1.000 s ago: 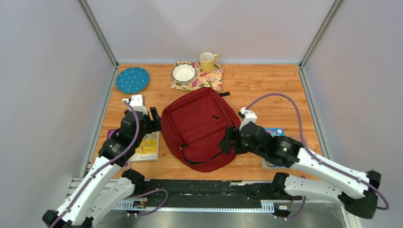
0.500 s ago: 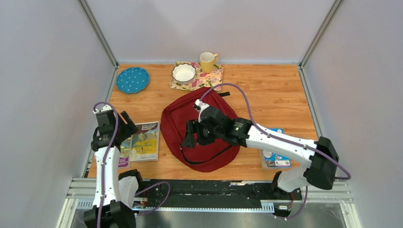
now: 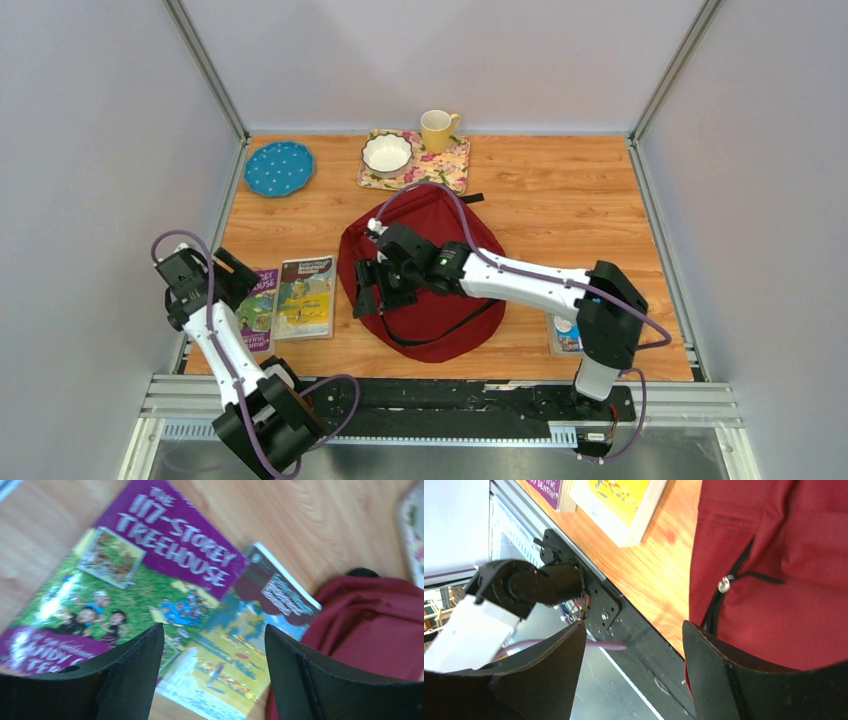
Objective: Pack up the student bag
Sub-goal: Pick up the book from the center of the board.
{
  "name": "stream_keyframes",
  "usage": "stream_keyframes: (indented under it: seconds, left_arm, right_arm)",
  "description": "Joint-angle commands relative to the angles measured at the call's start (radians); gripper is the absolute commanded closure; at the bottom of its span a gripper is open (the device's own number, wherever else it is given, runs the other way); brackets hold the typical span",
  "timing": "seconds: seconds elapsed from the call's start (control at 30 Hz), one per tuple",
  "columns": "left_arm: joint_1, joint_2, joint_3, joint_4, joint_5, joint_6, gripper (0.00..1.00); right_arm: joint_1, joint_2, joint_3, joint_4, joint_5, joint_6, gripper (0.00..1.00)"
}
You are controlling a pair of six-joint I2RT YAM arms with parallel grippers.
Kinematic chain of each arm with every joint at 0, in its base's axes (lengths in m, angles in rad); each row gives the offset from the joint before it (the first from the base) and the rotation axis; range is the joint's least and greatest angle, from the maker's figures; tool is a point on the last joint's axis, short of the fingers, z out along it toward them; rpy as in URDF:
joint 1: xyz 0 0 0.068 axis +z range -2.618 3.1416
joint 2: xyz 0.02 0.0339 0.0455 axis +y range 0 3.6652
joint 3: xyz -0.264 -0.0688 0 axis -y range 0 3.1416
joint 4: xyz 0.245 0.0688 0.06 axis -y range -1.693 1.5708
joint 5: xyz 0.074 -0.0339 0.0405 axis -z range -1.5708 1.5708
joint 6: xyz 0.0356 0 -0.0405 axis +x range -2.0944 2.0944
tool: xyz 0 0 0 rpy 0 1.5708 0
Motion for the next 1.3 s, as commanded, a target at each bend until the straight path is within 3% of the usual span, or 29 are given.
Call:
stream_keyframes:
  seconds: [0.0,0.3,0.63,0.9,1.03,1.13,1.17,1.27]
  left_arm:
    - [0.008,-0.109,-0.057,0.112,0.286,-0.018,0.19]
    - [0.005,-0.079,-0.089,0.042,0.406,0.017,0.22]
    - [-0.007,-0.086,-0.106,0.051,0.389,0.019,0.23]
    - [-0.014,-0.065,-0.166,0.063,0.369,0.035,0.25]
    - [-0.017,-0.059,-0.19,0.063,0.351,0.046,0.25]
    - [-0.027,-0.057,-0.197,0.069,0.352,0.043,0.26]
    - [-0.027,-0.059,-0.197,0.068,0.352,0.043,0.26]
    - [-0.03,-0.068,-0.181,0.059,0.346,0.048,0.27]
  right_arm:
    - [0.004,0.145,0.156,0.03,-0.024,0.022,0.27]
    - [0.003,0.402,0.348,0.079,-0.079,0.15,0.28]
    - [-0.005,0.563,0.434,0.149,-0.07,0.243,0.27]
    - [-0.006,0.612,0.442,0.189,-0.005,0.308,0.32]
    - [-0.008,0.64,0.448,0.201,-0.008,0.338,0.45]
    - [-0.009,0.648,0.445,0.209,-0.013,0.354,0.69]
    - [-0.011,0.646,0.439,0.209,-0.011,0.355,0.83]
    - [-0.017,0.616,0.408,0.212,0.01,0.348,1.0]
